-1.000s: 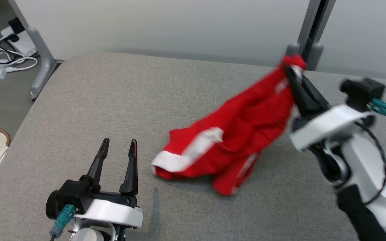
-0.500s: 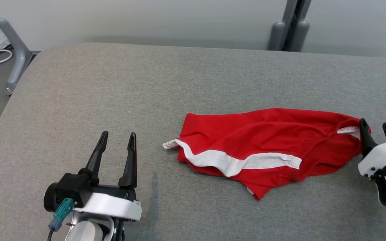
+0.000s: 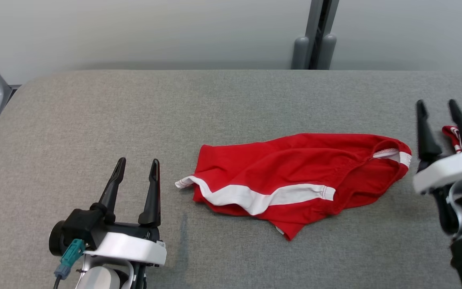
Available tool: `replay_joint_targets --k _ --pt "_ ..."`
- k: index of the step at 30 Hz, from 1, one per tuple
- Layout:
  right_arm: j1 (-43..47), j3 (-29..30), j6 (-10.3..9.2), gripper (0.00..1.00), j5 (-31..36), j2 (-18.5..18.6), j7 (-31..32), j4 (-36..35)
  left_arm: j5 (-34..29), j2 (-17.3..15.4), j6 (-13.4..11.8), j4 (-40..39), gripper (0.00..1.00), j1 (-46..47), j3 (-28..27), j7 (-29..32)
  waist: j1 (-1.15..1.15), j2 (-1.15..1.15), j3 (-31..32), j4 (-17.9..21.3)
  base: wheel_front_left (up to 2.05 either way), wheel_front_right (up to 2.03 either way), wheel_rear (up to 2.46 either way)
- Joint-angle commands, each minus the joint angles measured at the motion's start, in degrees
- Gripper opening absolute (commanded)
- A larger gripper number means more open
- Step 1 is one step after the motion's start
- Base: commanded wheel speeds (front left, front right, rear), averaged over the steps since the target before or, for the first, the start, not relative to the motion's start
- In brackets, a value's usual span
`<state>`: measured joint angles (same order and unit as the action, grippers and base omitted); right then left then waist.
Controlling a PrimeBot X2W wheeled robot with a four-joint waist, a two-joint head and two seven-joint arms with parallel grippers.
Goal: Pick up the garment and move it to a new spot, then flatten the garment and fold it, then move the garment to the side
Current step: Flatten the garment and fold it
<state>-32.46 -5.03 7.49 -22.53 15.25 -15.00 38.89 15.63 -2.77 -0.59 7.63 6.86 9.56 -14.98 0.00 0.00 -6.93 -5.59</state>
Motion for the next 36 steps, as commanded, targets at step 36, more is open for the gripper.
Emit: replay_joint_targets --k 36 --pt "23.3 -8.18 0.0 1.0 -1.51 -9.64 4.86 -20.74 1.03 -0.24 0.47 -0.49 1.0 -0.87 -0.59 -0.18 0.0 0.0 -1.08 0.09 0.0 0.0 0.0"
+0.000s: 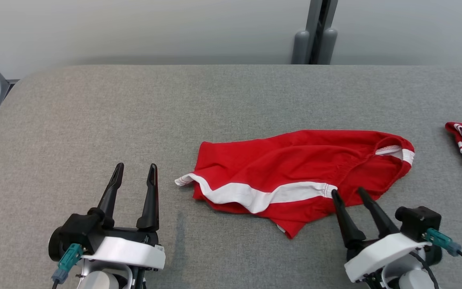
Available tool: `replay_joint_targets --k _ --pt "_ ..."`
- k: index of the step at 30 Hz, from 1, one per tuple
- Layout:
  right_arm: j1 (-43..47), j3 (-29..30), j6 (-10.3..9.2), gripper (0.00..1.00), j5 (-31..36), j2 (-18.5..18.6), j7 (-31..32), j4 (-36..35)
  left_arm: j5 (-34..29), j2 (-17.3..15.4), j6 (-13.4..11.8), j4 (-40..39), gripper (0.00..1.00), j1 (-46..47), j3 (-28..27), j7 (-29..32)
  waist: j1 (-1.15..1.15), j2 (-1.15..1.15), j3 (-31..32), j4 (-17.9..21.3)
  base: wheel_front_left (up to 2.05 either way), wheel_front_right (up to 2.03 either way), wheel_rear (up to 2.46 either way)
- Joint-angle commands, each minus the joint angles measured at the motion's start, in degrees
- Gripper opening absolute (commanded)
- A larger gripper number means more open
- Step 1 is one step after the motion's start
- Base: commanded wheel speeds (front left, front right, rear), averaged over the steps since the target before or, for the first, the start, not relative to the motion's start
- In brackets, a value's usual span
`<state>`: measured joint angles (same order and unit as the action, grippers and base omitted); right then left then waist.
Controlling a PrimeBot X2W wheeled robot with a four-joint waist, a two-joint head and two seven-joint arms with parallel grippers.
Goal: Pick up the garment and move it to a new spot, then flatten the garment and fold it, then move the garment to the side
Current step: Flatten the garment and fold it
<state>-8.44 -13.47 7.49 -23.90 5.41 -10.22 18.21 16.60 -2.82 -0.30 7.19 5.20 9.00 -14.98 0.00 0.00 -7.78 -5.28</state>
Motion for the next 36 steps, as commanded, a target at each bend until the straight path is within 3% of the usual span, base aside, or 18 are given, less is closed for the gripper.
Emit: replay_joint_targets --k 1,15,16,18,36 --pt "-1.09 -0.73 0.0 1.0 -1.94 0.14 0.85 0.47 0.01 -0.2 0.14 0.0 1.0 0.94 0.01 -0.18 0.0 0.0 -0.45 -0.4 0.0 0.0 0.0" --pt "-4.76 -4.64 0.0 0.98 -13.49 2.31 3.21 6.11 -0.02 -0.2 0.1 0.73 1.0 1.18 0.36 -0.18 0.0 0.0 -1.23 -2.91 0.0 0.0 0.0" --pt "-4.81 -4.79 0.0 0.45 -13.95 2.56 3.1 6.2 -0.03 -0.19 0.12 0.74 1.0 1.14 0.32 -0.18 0.0 0.0 -1.19 -2.94 0.0 0.0 0.0" --pt "-4.93 -5.51 0.0 0.0 -14.82 2.92 3.37 6.36 -0.11 -0.19 0.08 0.74 1.0 0.94 0.28 -0.18 0.0 0.0 -1.06 -2.95 0.0 0.0 0.0" --pt "-3.17 -7.26 0.0 0.0 -17.27 6.33 -1.97 3.98 -1.32 -0.2 1.01 3.44 1.0 0.23 0.05 -0.18 0.0 0.0 0.46 -1.39 0.0 0.0 0.0"
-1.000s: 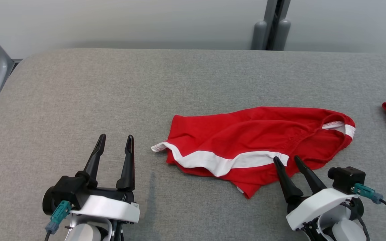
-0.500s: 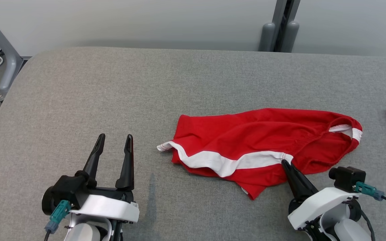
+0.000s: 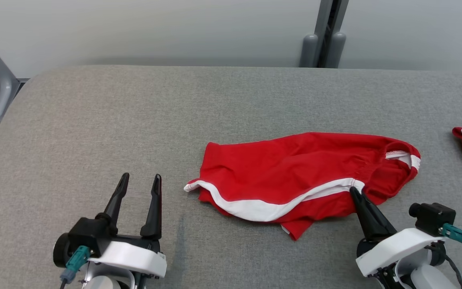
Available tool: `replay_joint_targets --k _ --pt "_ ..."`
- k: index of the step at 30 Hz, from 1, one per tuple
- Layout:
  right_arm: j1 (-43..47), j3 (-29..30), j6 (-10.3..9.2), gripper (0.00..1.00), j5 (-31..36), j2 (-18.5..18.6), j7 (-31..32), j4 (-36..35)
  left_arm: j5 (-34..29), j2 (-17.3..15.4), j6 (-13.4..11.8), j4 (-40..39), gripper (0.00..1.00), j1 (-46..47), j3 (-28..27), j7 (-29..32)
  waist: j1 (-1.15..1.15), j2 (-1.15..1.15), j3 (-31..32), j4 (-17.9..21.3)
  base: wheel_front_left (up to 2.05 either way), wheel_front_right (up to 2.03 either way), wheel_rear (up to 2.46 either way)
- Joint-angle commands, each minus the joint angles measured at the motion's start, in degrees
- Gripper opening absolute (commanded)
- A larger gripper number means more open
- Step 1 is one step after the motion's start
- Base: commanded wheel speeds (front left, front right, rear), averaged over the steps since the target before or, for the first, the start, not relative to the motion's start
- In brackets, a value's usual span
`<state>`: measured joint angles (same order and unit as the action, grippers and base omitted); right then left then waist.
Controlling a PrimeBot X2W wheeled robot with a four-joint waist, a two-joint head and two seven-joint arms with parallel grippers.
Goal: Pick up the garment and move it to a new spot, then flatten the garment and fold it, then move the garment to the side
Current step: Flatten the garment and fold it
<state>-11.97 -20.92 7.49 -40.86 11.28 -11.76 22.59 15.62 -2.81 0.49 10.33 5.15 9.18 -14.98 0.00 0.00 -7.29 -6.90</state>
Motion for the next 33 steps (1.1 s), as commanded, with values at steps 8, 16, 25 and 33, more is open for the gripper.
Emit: replay_joint_targets --k 8,16,25,33 --pt "0.61 1.16 0.0 0.0 -1.04 0.63 -0.38 -1.42 -8.11 -1.95 3.49 9.14 1.0 2.72 3.92 -0.18 0.0 0.0 -0.75 2.27 0.0 0.0 0.0" --pt "-0.49 0.88 0.0 0.0 -1.04 -0.32 -0.1 -1.45 -17.14 -5.83 3.45 15.55 1.0 8.11 9.66 -0.18 0.0 0.0 -2.23 3.09 0.0 0.0 0.0" --pt "-1.59 0.82 0.0 0.0 -0.66 -0.42 0.4 -1.42 -19.81 -6.57 2.49 23.04 1.0 13.67 13.14 -0.18 0.0 0.0 -3.72 3.26 0.0 0.0 0.0" --pt "-1.94 0.45 0.0 0.0 -0.84 -0.51 0.52 -1.47 -18.37 -5.64 2.42 26.35 1.0 16.03 14.38 -0.18 0.0 0.0 -4.38 3.59 0.0 0.0 0.0"
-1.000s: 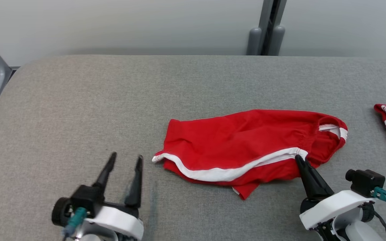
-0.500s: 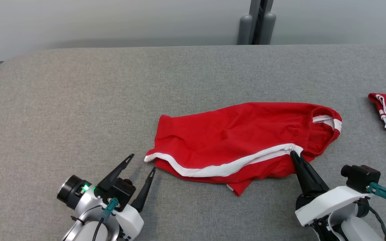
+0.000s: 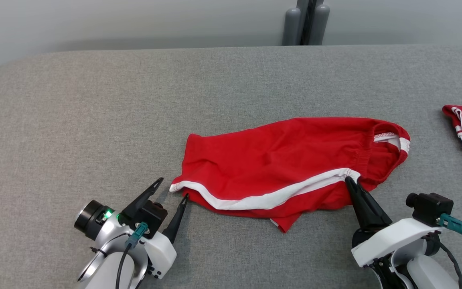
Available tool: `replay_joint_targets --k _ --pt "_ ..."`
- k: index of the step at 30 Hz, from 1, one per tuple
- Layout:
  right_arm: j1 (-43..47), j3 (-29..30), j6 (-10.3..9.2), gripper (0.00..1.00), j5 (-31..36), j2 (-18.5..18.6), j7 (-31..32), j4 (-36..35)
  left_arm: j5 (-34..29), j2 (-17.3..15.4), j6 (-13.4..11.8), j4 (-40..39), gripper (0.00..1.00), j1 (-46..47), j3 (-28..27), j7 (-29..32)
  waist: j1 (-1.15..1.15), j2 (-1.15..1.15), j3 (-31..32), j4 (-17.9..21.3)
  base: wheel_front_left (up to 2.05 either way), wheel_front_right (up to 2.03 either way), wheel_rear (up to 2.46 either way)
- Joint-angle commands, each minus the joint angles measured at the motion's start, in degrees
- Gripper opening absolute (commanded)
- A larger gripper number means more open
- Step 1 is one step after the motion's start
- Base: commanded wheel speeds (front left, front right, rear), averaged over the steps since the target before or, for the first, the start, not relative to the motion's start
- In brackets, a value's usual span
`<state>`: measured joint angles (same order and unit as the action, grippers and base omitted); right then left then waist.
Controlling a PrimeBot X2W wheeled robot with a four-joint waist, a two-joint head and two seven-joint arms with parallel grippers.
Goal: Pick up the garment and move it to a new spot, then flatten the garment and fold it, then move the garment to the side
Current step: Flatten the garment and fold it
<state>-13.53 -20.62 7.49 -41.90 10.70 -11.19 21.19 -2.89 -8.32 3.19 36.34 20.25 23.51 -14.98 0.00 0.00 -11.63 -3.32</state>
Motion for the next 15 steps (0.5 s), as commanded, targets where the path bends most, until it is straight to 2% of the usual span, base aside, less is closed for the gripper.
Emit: replay_joint_targets --k 1,4,5,6,7,8,15 --pt "-0.42 0.06 0.0 0.0 0.14 0.05 -0.02 -0.1 0.32 0.01 -0.35 0.69 1.0 1.24 0.19 -0.18 0.0 0.0 -0.08 0.03 0.0 0.0 0.0" --pt "-0.72 -0.11 0.0 0.0 0.02 0.1 0.07 -0.06 0.88 0.35 -0.27 1.94 1.0 1.99 0.29 -0.18 0.0 0.0 -0.2 0.09 0.0 0.0 0.0" --pt "-0.78 -0.2 0.0 0.0 -0.02 0.12 0.09 -0.04 1.23 0.51 -0.14 2.45 0.64 2.07 0.28 -0.18 0.0 0.0 -0.22 0.11 0.0 0.0 0.0" --pt "-0.78 -0.2 0.0 0.0 -0.02 0.12 0.09 -0.04 1.23 0.51 -0.14 2.45 0.64 2.07 0.28 -0.18 0.0 0.0 -0.22 0.11 0.0 0.0 0.0" --pt "-0.8 -0.24 0.0 0.0 -0.04 0.15 0.16 0.01 1.55 0.66 0.01 2.92 0.37 2.25 0.3 -0.18 0.0 0.0 -0.25 0.13 0.0 0.0 0.0" --pt "-0.82 -0.32 0.0 0.0 -0.06 0.16 0.2 0.04 1.78 0.78 0.11 3.3 0.0 2.53 0.42 -0.18 0.0 0.0 -0.28 0.14 0.0 0.0 0.0" --pt "-0.87 -0.25 0.0 0.0 -0.25 0.24 -0.06 0.15 2.89 0.95 0.4 4.83 0.0 3.49 0.83 -0.18 0.0 0.0 -0.3 -0.06 0.0 0.0 0.0"
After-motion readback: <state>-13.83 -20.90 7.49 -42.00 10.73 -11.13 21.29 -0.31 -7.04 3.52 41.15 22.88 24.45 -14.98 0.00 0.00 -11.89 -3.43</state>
